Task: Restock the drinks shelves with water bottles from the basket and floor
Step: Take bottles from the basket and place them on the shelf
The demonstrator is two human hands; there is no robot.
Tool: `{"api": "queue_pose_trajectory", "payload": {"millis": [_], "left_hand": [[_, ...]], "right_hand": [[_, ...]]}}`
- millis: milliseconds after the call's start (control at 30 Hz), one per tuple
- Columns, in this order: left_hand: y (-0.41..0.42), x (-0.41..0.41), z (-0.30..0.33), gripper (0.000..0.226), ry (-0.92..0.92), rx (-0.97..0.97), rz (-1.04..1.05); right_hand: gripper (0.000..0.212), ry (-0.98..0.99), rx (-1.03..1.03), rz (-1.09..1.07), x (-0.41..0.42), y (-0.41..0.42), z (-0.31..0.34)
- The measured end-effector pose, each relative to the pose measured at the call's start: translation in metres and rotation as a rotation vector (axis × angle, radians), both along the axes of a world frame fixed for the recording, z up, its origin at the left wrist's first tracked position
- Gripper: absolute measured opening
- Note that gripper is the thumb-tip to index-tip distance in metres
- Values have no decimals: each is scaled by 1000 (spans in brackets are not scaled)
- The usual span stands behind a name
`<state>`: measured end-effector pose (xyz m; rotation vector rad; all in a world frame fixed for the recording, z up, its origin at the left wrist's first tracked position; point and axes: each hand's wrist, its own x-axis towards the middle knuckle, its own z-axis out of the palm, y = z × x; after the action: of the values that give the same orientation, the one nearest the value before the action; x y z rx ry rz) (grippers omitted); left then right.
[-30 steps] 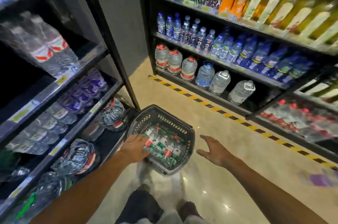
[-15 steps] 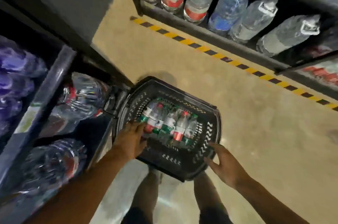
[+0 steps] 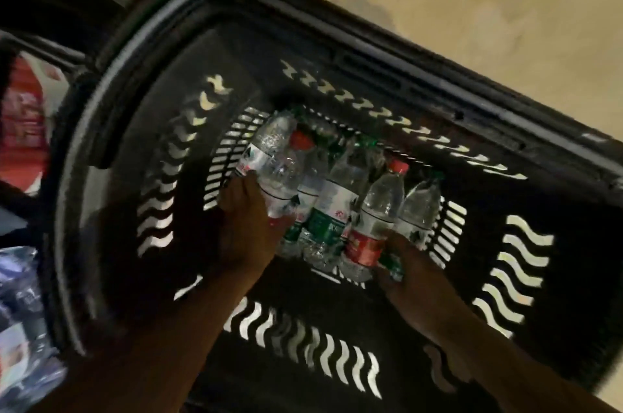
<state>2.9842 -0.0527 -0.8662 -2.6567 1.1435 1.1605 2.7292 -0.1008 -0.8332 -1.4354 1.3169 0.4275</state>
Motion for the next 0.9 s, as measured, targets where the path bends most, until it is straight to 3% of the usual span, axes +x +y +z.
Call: {"api": "queue_pose_trajectory", "payload": {"millis": [133,300,467,567,733,900], "left_hand": [[3,-12,-16,79,-153,-103,49],[4,0,5,73,32,-148,72],[-1,7,47,69,244,-251,174],[-5,3,58,70,280,-259,222],[-12,4,39,74,290,-237,150],[-5,3,27,69,288,-225,153]], "right_hand": [[53,-55,54,-178,-7,2,-16],[52,-47,59,-322,-6,-11,3],[66,6,-46,-282,5,-37,3],[91,198,-38,-186,20,-53,-15],[113,434,-136,-14,50,-57,-58],[91,425,-340,-71,65,-43,-75]]}}
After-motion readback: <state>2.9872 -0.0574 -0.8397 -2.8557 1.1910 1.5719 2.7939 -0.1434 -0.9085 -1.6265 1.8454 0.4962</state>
